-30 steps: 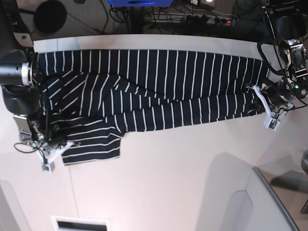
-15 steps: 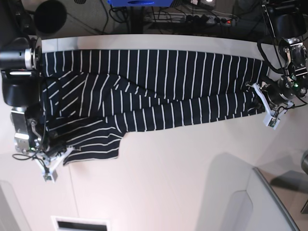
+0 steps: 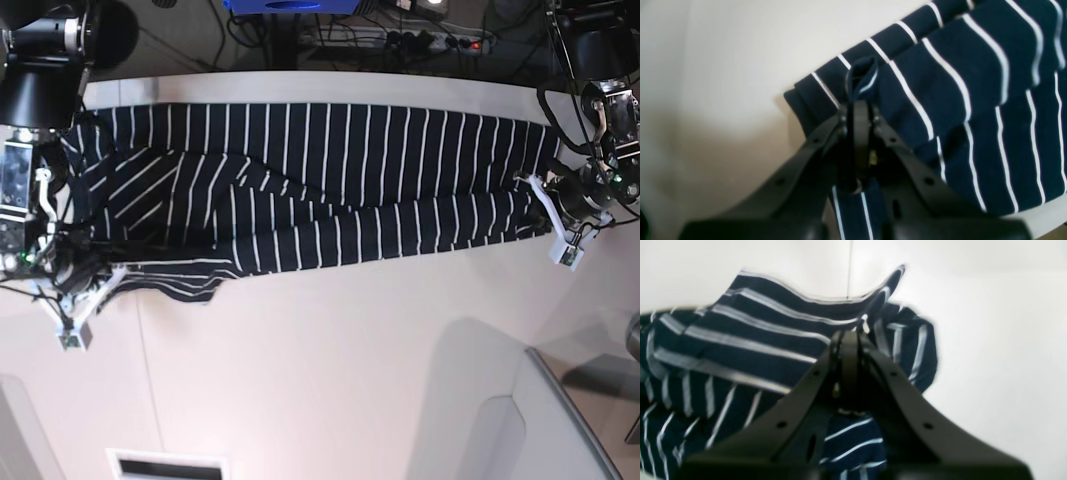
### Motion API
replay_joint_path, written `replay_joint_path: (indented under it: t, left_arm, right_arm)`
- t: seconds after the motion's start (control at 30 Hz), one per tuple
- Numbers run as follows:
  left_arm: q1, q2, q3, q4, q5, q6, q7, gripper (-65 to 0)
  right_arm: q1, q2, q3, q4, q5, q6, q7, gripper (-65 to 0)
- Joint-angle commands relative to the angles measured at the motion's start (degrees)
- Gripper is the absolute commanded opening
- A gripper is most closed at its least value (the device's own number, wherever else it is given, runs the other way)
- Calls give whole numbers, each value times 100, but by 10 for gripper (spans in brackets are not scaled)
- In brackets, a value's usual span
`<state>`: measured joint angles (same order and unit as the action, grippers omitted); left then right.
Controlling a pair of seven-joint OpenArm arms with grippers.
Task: Layout the t-shirt on the table in an organized manner, then fold the t-shirt properly
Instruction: 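Hold the strip ends with both grippers and adjust the right gripper's grip, then open the left gripper and release its end of the striped strip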
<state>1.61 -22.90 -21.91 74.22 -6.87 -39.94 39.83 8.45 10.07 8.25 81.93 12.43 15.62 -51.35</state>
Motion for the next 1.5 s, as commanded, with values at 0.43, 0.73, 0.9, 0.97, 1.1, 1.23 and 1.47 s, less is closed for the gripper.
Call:
replay_joint_path:
  t: [0.43,0.73,0.9,0.97,1.1,1.23,1.47]
  left_arm:
    - [-156,-247,-29,108,-38,-6,-76,-650]
    - [-104,-238,218,284,-38,-6,-76,-650]
    - [28,-220,376,592,-38,-6,-76,-650]
    - [20,-220,376,556,-38,-6,-76,-650]
    - [37,-229,341,548,-38,-6,-76,-650]
    - [46,-256,323,548,-29,-6,-76,-650]
    - [90,-256,385,556,-29,-6,-76,-650]
  right_arm:
    - [-946,-387,480,1411,63,34,-724,-650]
    - [-1236,-387,472,831,54,34,-408,-650]
    - [-1201,-387,507,418,54,34,-355,-650]
    - [-1236,-387,507,444,54,34,-355,-650]
    - [-1350,-387,507,717,45,34,-390,-650]
    - [-1491,-387,480,989,45,34,-408,-650]
    - [-1517,-396,516,857,45,34,-408,-614]
